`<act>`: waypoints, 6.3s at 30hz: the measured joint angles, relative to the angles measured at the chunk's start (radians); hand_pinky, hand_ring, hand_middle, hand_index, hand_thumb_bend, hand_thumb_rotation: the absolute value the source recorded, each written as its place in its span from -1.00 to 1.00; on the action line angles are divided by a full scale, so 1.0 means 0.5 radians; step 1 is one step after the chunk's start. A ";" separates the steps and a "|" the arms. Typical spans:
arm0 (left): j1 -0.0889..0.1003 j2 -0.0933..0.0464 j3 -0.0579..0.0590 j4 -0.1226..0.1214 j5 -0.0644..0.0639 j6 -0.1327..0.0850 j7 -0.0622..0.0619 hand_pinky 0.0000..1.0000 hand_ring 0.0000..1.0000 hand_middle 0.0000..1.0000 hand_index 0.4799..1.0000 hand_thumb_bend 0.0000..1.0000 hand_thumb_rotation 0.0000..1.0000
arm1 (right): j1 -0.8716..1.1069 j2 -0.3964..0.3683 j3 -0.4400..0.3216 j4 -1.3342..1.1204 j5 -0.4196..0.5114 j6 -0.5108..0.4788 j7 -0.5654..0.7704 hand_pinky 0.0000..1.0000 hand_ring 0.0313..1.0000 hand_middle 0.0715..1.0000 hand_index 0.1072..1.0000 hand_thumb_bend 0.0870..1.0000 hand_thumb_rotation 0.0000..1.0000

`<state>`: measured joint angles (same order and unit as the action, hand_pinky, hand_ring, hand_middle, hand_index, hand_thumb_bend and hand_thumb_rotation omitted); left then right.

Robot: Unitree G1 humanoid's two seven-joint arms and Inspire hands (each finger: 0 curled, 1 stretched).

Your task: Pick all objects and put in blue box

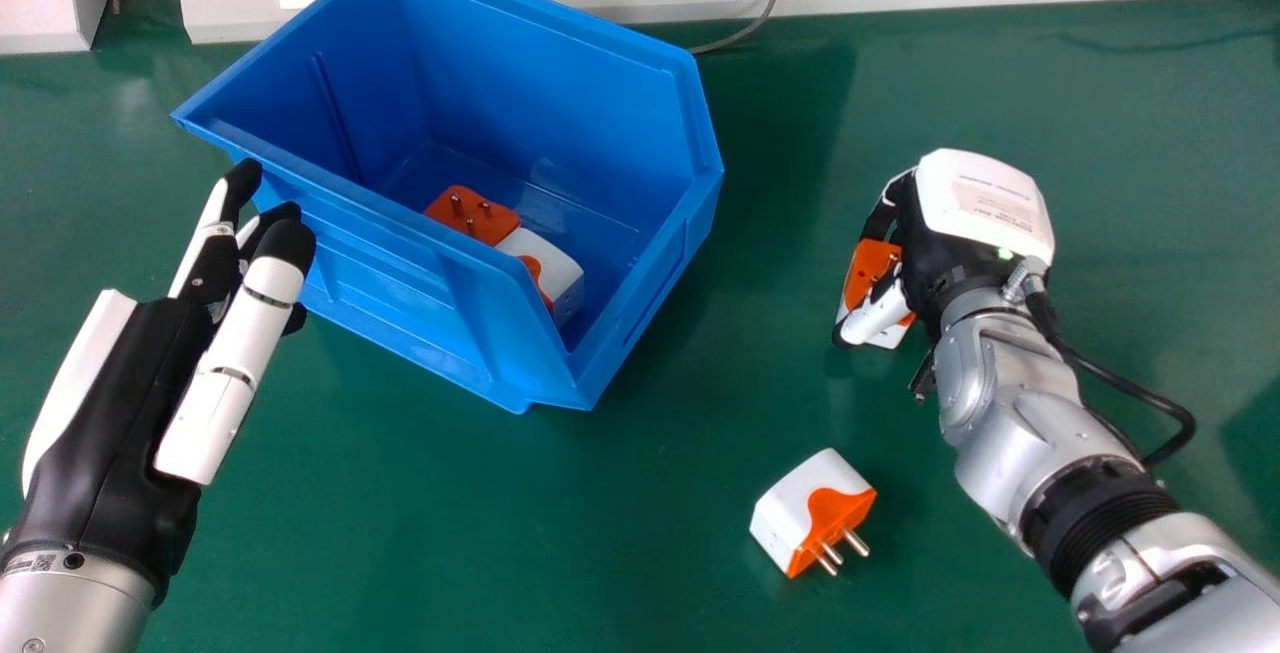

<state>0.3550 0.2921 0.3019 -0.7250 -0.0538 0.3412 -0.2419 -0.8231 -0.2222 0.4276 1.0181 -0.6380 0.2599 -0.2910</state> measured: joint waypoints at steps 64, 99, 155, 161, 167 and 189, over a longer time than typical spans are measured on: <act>-0.145 0.024 -0.043 0.229 0.031 -0.046 0.012 0.77 0.90 0.93 1.00 0.04 1.00 | 1.300 0.015 -0.270 -2.613 -0.087 0.196 0.222 -0.36 -0.20 -0.01 -0.04 -0.12 -1.00; -0.164 0.021 -0.105 0.259 0.116 -0.082 0.033 0.73 0.89 0.90 1.00 -0.05 1.00 | 0.307 0.347 -0.095 -1.375 -0.041 -0.339 0.327 -0.37 -0.19 0.00 -0.04 -0.12 -1.00; 0.526 -0.317 0.028 -0.012 -0.069 -0.487 0.099 0.82 0.94 0.95 1.00 -0.08 1.00 | -0.623 0.566 0.292 0.384 -0.167 -0.701 0.065 -0.32 -0.16 0.00 -0.24 -0.11 -1.00; 0.542 -0.332 0.002 -0.013 -0.090 -0.491 0.095 0.83 0.94 0.96 1.00 -0.08 1.00 | -0.623 0.585 0.285 0.404 -0.154 -0.753 0.065 -0.31 -0.18 -0.02 -0.19 -0.11 -1.00; 0.566 -0.341 -0.009 -0.035 -0.090 -0.491 0.100 0.83 0.95 0.96 1.00 -0.08 1.00 | -0.623 0.593 0.292 0.436 -0.159 -0.759 0.061 -0.31 -0.19 -0.02 -0.12 -0.11 -1.00; 0.573 -0.349 -0.022 -0.054 -0.089 -0.492 0.105 0.84 0.95 0.96 1.00 -0.09 1.00 | -0.624 0.530 0.442 0.456 -0.309 -0.759 0.134 0.40 0.83 0.86 0.73 -0.04 -1.00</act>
<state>0.6416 0.1174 0.2907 -0.7522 -0.0981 0.0950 -0.1894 -1.1351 0.0431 0.6485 1.2460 -0.7924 -0.1197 -0.2239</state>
